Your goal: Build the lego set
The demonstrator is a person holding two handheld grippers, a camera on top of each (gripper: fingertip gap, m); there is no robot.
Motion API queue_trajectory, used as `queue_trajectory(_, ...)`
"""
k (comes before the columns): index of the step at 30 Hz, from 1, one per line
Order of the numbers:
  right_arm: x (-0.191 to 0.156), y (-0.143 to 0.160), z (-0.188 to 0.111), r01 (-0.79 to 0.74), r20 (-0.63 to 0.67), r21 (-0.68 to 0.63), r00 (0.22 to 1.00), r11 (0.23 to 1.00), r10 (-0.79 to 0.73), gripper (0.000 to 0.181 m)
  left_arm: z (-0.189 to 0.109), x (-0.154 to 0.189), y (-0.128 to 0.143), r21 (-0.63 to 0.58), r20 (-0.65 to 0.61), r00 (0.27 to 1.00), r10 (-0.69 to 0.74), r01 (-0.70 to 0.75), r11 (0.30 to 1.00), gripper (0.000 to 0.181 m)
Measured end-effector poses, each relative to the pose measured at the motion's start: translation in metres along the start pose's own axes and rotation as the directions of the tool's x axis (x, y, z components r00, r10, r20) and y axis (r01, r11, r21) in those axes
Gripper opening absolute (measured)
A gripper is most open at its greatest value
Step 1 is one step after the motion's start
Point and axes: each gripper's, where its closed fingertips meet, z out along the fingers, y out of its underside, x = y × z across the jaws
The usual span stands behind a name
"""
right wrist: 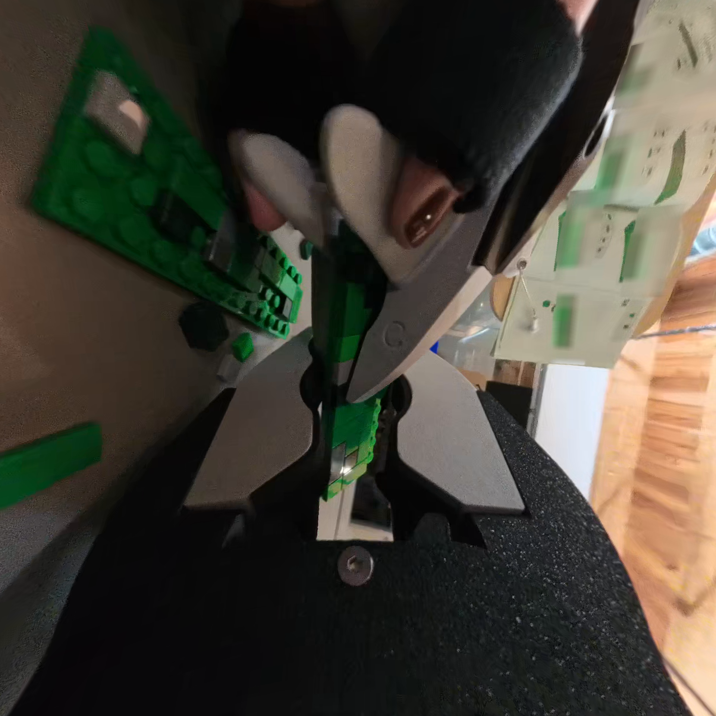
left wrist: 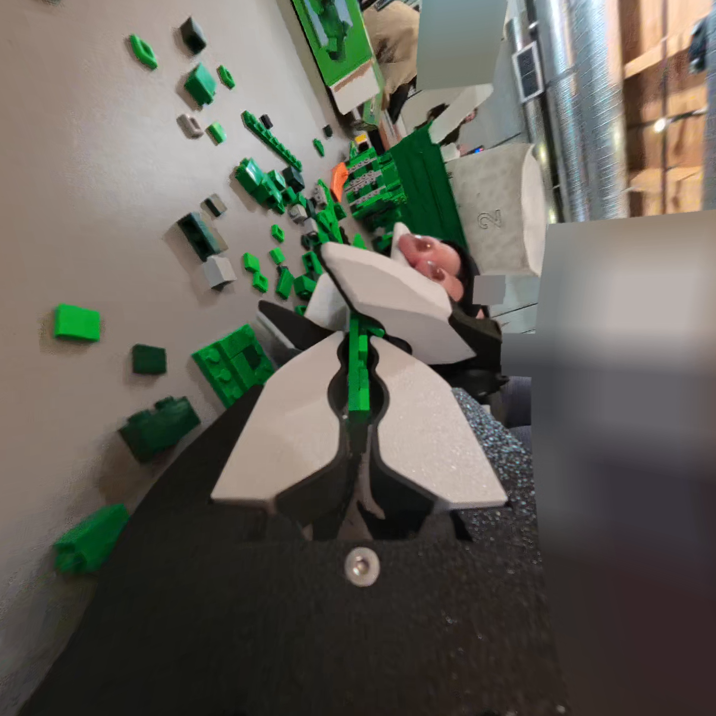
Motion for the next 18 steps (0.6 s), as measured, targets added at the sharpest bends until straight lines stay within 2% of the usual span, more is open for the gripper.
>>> queue_trajectory(2, -0.005, -0.001, 0.001, -0.072, 0.045, 0.026, 0.996, 0.997, 0.071, 0.029, 0.0, -0.001, 0.0, 0.003, 0.014, 1.0, 0.017, -0.017, 1.0, 0.006)
queue_trajectory(6, -0.007, 0.0, 0.002, -0.104, 0.066, 0.019, 0.993, 0.994, 0.103, 0.031, 0.001, -0.003, 0.001, -0.006, 0.045, 0.998, 0.046, -0.046, 0.999, 0.006)
queue_trajectory(10, -0.007, 0.01, -0.002, -0.227, 0.143, 0.01, 0.964, 0.974, 0.223, 0.051, -0.006, 0.001, -0.009, 0.057, 0.075, 0.984, 0.159, -0.163, 0.985, 0.006)
queue_trajectory(13, -0.001, 0.024, -0.004, -0.265, 0.116, -0.012, 0.957, 0.964, 0.264, 0.054, -0.011, -0.001, -0.016, 0.065, 0.16, 0.943, 0.292, -0.305, 0.95, 0.006)
queue_trajectory(18, 0.001, 0.042, -0.003, -0.323, 0.092, -0.064, 0.94, 0.944, 0.327, 0.055, -0.016, -0.005, -0.032, 0.071, 0.332, 0.828, 0.451, -0.499, 0.864, 0.006)
